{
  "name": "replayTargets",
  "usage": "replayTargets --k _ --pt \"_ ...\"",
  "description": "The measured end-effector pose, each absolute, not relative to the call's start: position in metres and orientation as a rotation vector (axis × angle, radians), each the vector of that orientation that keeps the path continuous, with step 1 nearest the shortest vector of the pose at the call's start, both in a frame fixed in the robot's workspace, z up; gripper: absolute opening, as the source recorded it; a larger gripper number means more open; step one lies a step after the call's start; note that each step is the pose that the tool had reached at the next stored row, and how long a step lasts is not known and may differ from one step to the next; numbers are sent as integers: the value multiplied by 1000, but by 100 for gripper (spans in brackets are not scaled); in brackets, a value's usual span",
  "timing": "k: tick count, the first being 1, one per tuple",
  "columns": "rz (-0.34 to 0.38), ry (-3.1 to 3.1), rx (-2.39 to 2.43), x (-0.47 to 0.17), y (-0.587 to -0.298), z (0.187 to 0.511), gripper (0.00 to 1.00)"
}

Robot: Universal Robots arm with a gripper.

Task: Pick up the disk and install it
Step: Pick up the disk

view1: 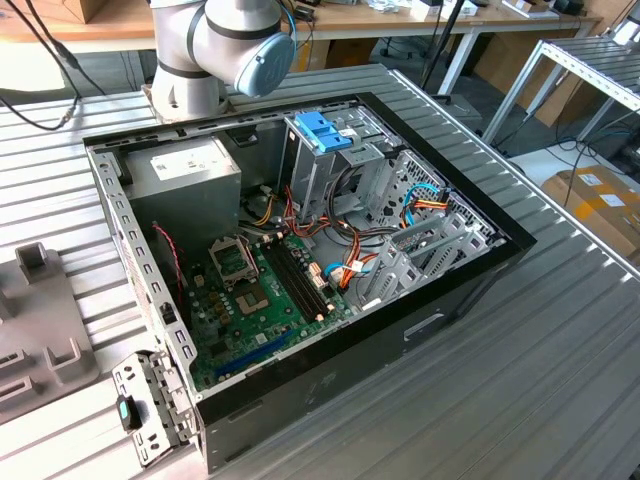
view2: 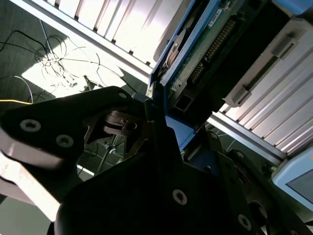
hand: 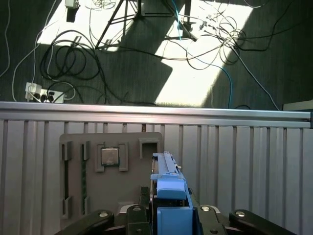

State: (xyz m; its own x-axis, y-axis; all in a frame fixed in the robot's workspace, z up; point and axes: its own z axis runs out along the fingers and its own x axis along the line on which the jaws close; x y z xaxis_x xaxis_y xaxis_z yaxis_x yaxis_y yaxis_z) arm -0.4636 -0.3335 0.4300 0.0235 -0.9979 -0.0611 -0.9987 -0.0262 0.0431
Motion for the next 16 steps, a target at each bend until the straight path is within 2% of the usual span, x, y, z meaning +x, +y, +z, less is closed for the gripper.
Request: replayTargets --k 16 --pt "118 2183 -2238 -464 -333 447 37"
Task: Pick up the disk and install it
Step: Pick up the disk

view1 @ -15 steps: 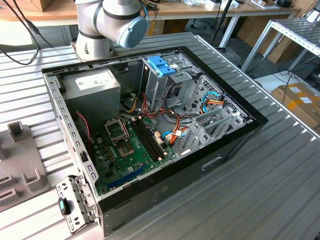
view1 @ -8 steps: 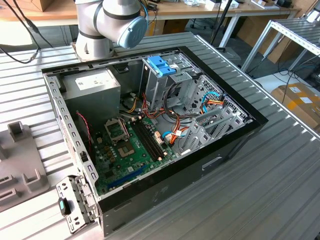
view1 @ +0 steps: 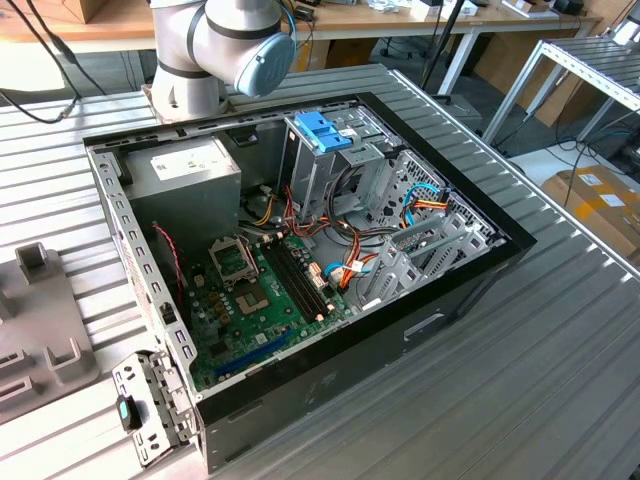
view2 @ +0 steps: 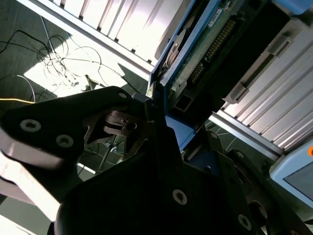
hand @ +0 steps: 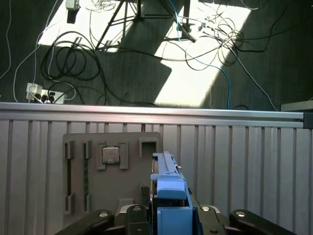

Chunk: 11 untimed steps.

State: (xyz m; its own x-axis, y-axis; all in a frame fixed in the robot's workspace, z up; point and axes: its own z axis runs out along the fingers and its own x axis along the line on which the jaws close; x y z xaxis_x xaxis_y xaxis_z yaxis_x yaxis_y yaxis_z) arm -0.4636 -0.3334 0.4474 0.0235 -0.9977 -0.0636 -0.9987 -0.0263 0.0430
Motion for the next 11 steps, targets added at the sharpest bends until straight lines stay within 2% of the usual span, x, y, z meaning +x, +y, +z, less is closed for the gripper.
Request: replayTargets --k 11 --pt "121 2181 -2236 -464 -333 460 37"
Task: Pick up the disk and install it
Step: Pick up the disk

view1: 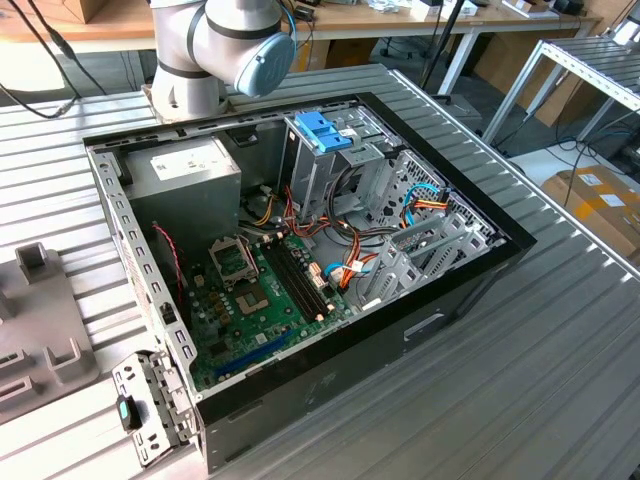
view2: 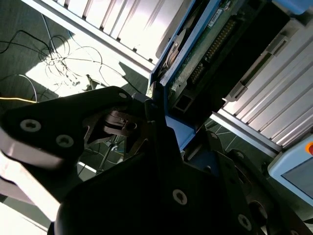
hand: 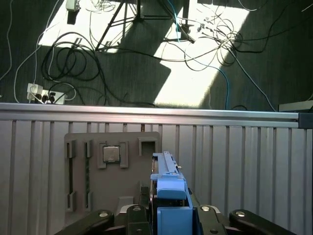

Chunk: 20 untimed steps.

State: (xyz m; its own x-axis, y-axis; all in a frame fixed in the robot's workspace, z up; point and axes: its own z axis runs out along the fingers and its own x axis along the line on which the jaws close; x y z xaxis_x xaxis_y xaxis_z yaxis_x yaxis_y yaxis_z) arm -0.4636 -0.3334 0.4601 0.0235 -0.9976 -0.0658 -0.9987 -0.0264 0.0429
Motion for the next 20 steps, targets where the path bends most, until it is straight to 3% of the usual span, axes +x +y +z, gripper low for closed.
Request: replayTargets --k 20 --pt "125 2179 -2234 -464 -333 482 37"
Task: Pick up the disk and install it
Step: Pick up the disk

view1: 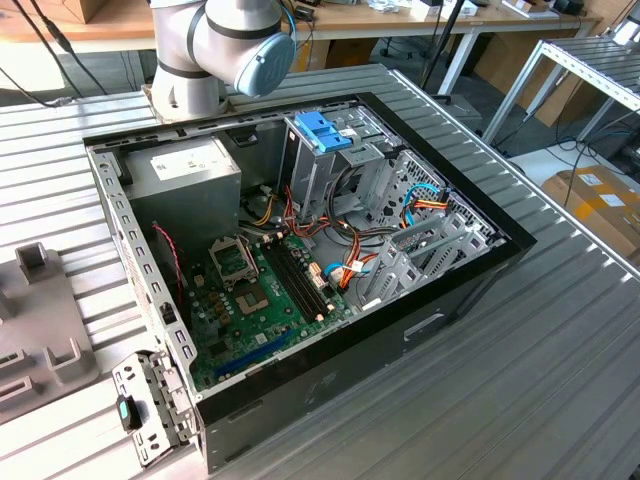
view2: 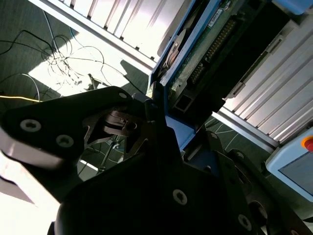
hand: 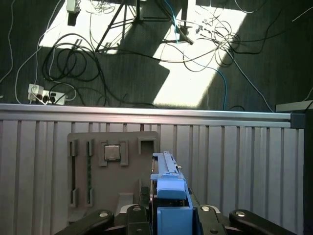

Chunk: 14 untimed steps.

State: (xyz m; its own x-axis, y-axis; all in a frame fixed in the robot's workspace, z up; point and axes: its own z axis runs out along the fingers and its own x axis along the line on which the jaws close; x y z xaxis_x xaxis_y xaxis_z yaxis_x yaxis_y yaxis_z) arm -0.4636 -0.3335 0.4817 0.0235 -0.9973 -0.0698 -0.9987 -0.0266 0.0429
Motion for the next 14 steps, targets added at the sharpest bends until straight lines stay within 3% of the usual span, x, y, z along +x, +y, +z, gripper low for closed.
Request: replayTargets --k 14 --pt "130 2176 -2232 -464 -333 502 37"
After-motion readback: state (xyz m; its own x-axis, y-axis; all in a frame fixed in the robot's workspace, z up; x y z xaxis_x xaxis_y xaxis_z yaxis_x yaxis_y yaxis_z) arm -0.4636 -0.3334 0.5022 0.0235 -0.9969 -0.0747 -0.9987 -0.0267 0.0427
